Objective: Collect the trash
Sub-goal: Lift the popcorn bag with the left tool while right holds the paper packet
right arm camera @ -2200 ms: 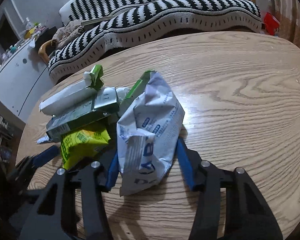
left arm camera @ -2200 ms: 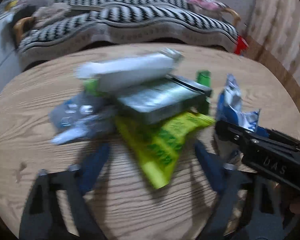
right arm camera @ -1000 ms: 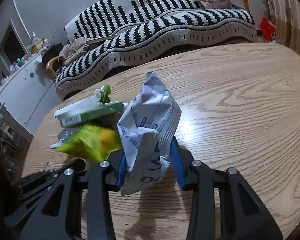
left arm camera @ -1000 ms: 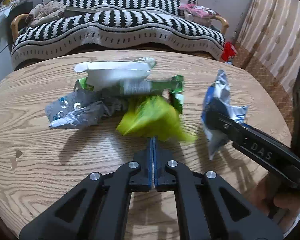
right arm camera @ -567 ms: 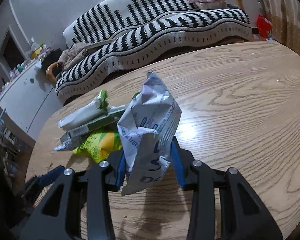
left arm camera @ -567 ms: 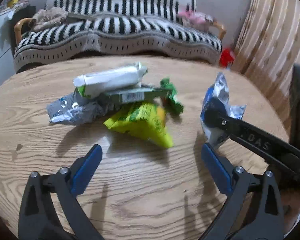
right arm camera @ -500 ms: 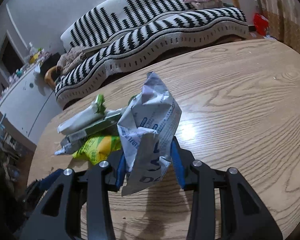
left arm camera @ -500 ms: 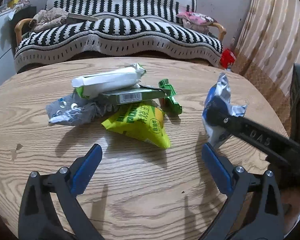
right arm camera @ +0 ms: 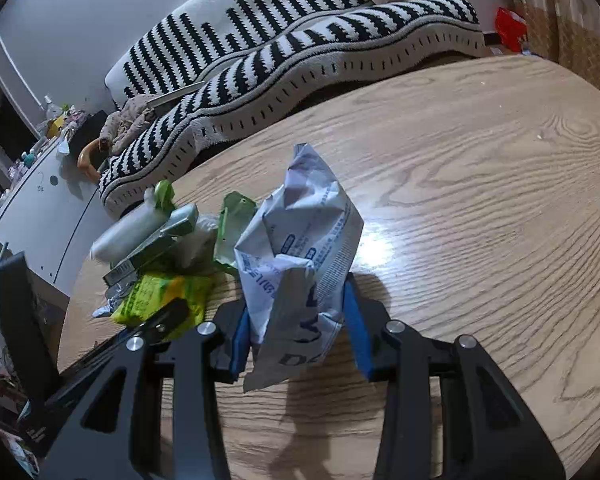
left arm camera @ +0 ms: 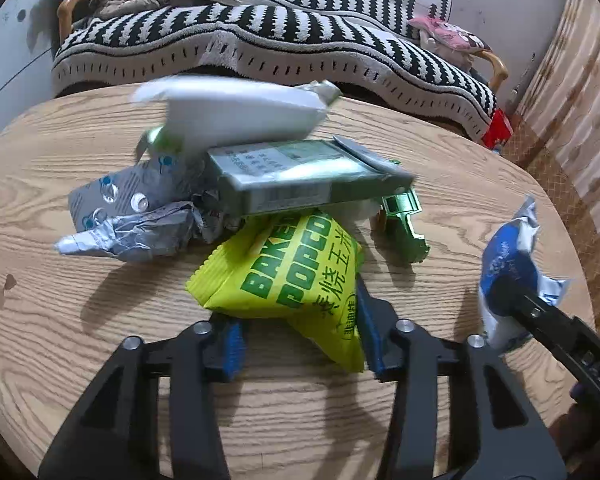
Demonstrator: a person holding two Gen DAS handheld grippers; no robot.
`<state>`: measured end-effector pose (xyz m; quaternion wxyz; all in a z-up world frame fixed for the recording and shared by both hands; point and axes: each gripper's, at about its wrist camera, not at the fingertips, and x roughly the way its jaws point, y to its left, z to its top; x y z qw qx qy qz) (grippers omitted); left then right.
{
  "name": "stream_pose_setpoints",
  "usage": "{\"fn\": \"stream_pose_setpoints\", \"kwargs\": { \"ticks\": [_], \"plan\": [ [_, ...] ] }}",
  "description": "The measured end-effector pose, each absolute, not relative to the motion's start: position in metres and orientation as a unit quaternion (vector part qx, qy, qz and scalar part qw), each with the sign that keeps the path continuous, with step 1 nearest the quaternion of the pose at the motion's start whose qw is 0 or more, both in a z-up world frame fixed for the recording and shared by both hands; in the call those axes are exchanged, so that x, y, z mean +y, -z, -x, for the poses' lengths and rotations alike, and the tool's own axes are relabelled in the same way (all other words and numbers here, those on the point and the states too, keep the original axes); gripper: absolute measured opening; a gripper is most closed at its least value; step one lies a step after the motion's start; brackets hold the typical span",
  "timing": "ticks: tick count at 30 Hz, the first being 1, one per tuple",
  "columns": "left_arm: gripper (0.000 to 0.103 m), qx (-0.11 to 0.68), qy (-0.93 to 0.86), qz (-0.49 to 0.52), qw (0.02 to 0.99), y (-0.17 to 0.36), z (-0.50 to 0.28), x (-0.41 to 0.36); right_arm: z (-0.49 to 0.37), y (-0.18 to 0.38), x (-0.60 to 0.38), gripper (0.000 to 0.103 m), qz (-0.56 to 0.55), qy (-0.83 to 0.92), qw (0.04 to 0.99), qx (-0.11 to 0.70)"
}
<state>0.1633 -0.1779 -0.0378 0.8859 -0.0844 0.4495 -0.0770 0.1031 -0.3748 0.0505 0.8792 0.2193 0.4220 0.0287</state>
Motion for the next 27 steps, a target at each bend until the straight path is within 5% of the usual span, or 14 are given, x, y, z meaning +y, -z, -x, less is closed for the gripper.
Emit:
{"fn": "stream_pose_setpoints", "kwargs": {
  "ticks": [27],
  "plan": [
    [0.042,0.424,0.118,0.048,0.897,-0.007,-0.079,-0.197,-0.053,-0.083,-0.387,0.041,-0.254,-0.043,0.886,0.386]
  ]
}}
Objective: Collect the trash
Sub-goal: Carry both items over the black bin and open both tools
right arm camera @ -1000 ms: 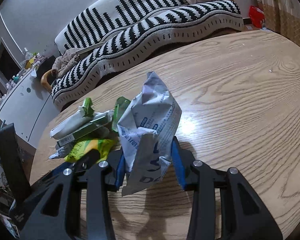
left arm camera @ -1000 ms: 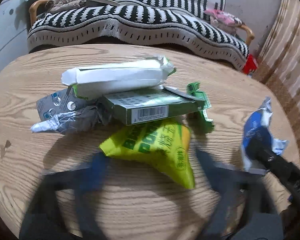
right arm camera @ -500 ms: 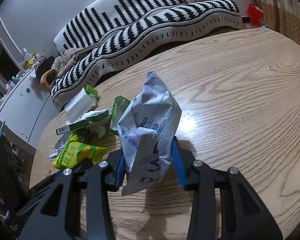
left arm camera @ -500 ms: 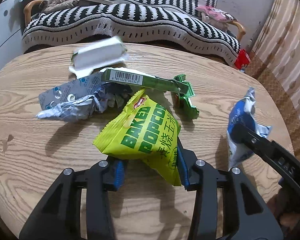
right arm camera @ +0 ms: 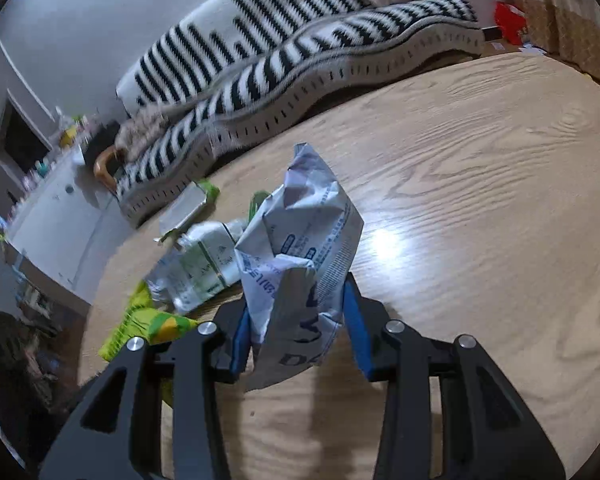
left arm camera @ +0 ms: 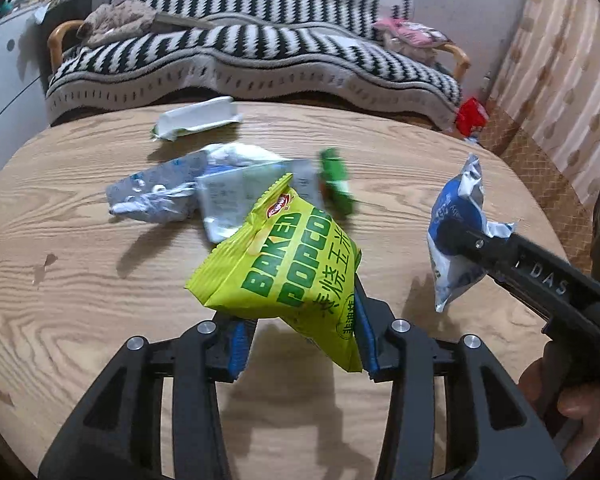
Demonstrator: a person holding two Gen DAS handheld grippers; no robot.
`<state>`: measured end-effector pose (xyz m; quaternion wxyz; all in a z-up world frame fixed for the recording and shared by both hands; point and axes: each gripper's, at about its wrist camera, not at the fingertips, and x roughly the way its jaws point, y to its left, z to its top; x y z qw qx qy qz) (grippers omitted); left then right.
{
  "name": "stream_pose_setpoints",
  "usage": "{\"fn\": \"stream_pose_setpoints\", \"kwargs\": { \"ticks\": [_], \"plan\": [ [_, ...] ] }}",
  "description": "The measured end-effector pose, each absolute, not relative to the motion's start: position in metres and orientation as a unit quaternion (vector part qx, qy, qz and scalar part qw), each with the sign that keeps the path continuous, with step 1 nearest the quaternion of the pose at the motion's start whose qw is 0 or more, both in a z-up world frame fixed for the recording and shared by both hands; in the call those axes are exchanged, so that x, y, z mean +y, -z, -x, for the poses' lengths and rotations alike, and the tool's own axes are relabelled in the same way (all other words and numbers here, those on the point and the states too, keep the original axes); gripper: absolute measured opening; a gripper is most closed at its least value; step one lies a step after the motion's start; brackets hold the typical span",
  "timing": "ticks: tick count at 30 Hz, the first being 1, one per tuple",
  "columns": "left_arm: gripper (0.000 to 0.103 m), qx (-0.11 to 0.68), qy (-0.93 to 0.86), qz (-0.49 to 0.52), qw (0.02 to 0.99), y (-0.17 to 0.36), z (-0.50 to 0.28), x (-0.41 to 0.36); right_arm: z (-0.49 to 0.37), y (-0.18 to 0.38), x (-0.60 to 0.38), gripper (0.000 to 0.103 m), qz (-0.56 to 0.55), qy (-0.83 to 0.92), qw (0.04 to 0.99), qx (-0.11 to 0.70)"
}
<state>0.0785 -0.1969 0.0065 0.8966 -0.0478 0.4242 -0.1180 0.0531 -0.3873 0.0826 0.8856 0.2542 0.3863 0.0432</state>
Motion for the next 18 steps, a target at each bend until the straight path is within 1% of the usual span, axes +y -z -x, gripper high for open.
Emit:
{"fn": "stream_pose_setpoints", "kwargs": {
  "ticks": [3,5,9,12,15,18],
  "plan": [
    [0.042,0.429,0.162,0.033,0.888,-0.014,-0.045,-0.232,0.007,-0.096,-0.43,0.04,-0.282,-0.034,0.888,0.361],
    [0.042,0.431,0.21,0.003,0.878,-0.021,-0.012,-0.274,0.051,-0.099,-0.459,0.04,-0.273,-0.01,0.894,0.354],
    [0.042,0.436,0.316,-0.047,0.841,-0.024,0.058,-0.355,0.16,-0.086,-0.537,0.04,-0.269,0.076,0.891,0.357],
    [0.042,0.478,0.403,-0.094,0.775,0.004,0.123,-0.425,0.226,-0.062,-0.578,0.04,-0.273,0.132,0.873,0.383],
    [0.042,0.516,0.434,-0.141,0.725,0.044,0.167,-0.471,0.286,-0.019,-0.616,0.039,-0.293,0.181,0.837,0.425],
    [0.042,0.549,0.448,-0.158,0.687,0.07,0.189,-0.494,0.321,0.01,-0.634,0.039,-0.33,0.194,0.814,0.436]
  ]
}}
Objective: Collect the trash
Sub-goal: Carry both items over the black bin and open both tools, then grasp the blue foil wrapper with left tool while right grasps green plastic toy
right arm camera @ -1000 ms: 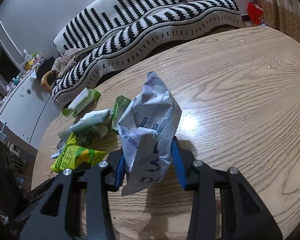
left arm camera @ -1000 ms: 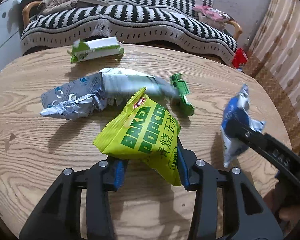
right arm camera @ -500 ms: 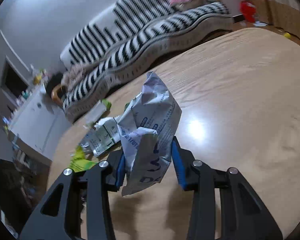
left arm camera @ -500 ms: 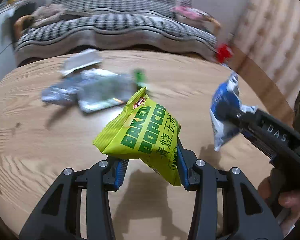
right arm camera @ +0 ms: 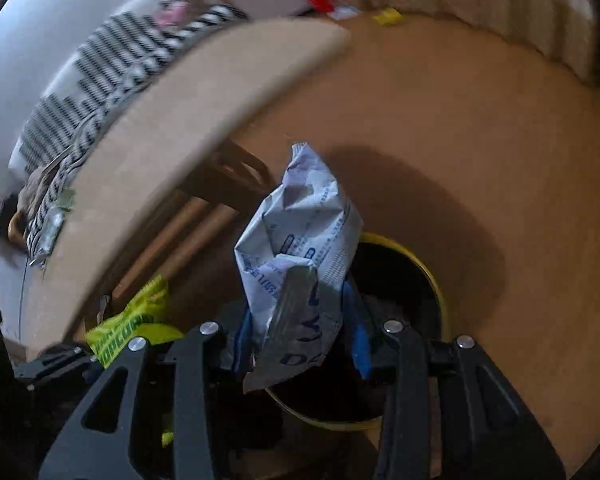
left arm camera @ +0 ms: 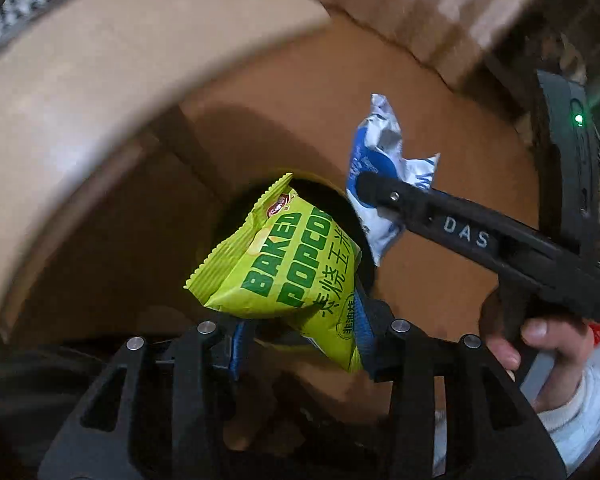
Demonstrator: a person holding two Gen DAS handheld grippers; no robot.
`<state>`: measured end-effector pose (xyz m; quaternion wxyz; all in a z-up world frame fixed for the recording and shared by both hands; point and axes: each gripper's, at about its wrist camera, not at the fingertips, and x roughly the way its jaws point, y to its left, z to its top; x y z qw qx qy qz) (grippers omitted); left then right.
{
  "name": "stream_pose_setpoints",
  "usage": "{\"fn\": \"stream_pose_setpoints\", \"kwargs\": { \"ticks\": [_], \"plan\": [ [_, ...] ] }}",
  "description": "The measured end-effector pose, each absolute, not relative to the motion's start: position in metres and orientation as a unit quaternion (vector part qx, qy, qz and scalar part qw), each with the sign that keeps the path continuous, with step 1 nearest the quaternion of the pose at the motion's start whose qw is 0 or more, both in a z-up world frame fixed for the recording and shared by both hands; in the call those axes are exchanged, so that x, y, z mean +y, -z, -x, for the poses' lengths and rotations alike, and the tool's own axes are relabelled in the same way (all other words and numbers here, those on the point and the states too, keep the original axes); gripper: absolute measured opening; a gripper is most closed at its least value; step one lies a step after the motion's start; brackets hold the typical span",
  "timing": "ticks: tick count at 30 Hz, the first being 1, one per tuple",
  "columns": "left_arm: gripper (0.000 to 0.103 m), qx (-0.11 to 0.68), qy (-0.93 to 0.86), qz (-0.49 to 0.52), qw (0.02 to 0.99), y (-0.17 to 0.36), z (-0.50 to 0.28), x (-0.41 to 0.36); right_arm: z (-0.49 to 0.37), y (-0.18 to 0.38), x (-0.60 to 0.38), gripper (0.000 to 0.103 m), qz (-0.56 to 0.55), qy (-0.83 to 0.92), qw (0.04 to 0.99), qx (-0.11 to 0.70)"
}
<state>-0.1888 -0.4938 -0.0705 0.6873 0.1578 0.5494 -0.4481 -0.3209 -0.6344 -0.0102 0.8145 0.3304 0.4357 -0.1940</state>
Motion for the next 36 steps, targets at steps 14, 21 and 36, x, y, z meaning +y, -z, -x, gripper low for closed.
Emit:
{"fn": "stream_pose_setpoints", "kwargs": {
  "ticks": [14,21,36],
  "plan": [
    [0.097,0.555,0.42,-0.163,0.699,0.08,0.182,-0.509,0.333,0.039,-0.665,0.092,-0.426,0.19,0.792,0.395],
    [0.097,0.518,0.387,-0.107,0.755,0.04,0.14,-0.464,0.33,0.011,-0.661,0.096,-0.323,0.329,0.812,0.358],
    [0.097,0.409,0.042,0.048,0.91,-0.032,-0.016,-0.123,0.111,-0.051,-0.533,0.096,-0.268,0.096,0.868,0.406]
  ]
}}
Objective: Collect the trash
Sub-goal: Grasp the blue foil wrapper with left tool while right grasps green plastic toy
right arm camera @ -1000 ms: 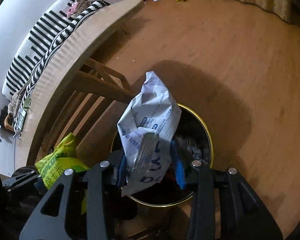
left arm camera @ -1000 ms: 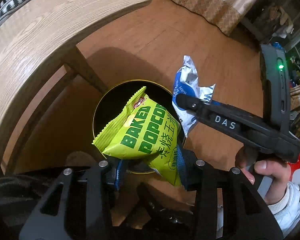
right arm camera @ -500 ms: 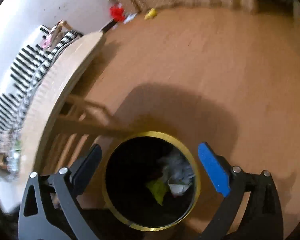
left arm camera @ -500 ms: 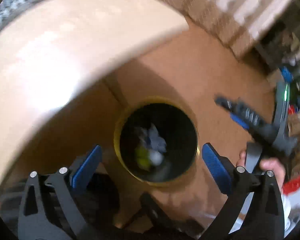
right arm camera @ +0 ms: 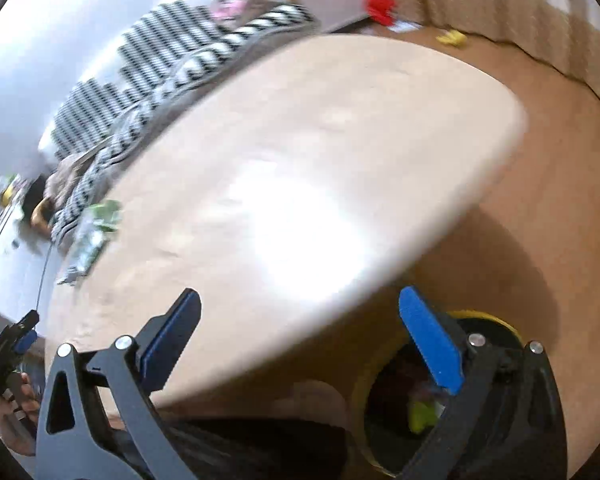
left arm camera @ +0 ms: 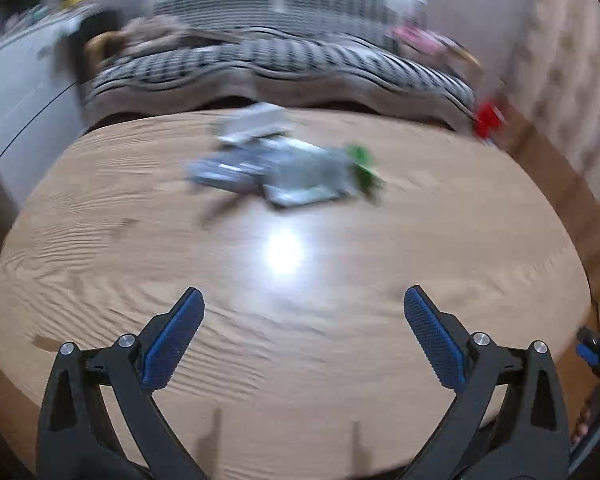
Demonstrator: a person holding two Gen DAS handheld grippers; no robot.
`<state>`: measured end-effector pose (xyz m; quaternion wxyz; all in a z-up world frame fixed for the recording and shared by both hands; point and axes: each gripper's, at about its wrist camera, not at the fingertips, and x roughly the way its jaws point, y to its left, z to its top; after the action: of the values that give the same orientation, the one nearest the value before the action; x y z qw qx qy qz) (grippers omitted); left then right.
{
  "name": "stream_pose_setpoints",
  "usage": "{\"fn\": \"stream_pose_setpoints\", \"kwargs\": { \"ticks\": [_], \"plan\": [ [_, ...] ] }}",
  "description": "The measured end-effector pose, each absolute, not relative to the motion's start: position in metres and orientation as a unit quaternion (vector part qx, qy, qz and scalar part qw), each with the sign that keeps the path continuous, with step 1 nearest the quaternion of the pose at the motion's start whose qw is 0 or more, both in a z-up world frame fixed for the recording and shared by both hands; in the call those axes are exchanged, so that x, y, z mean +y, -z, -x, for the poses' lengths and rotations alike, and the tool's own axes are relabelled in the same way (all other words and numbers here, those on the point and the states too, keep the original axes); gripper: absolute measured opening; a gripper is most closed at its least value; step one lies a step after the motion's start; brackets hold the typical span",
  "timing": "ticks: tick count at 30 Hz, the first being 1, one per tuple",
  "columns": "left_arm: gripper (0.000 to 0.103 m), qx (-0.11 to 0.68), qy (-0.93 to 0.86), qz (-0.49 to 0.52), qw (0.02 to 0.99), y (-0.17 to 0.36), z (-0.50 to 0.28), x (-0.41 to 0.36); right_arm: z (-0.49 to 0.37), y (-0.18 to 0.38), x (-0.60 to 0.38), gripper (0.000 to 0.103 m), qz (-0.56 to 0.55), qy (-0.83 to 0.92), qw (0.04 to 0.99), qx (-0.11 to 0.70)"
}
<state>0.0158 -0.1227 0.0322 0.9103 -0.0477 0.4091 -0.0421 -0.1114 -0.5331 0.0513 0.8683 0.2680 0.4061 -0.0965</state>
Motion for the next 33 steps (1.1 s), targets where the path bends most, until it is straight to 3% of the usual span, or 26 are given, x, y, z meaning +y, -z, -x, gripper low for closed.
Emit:
{"fn": "stream_pose_setpoints", "kwargs": {
  "ticks": [8,13,26,28,32,33],
  "plan": [
    [0.097,0.414,0.021,0.071,0.907,-0.012,-0.08,-0.058,-0.025,-0.08,-0.411,0.096,-0.214,0.043,0.904,0.367],
    [0.097,0.431,0.025,0.056,0.9,0.014,-0.134,-0.064,-0.095,-0.071,-0.355,0.096,-0.168,0.027,0.909,0.381],
    [0.097,0.421,0.049,-0.013,0.906,0.029,-0.179,-0.096,-0.212,-0.037,-0.305,0.096,-0.073,-0.001,0.906,0.417],
    [0.097,0.42,0.058,-0.028,0.905,0.031,-0.186,-0.104,-0.229,-0.03,-0.3,0.092,-0.06,-0.001,0.902,0.428],
    [0.095,0.412,0.076,-0.033,0.907,0.032,-0.198,-0.111,-0.243,-0.016,-0.299,0.066,-0.061,-0.005,0.89,0.451],
    [0.092,0.411,0.081,-0.028,0.907,0.033,-0.199,-0.111,-0.244,-0.012,-0.299,0.064,-0.065,-0.009,0.887,0.457]
  ]
}}
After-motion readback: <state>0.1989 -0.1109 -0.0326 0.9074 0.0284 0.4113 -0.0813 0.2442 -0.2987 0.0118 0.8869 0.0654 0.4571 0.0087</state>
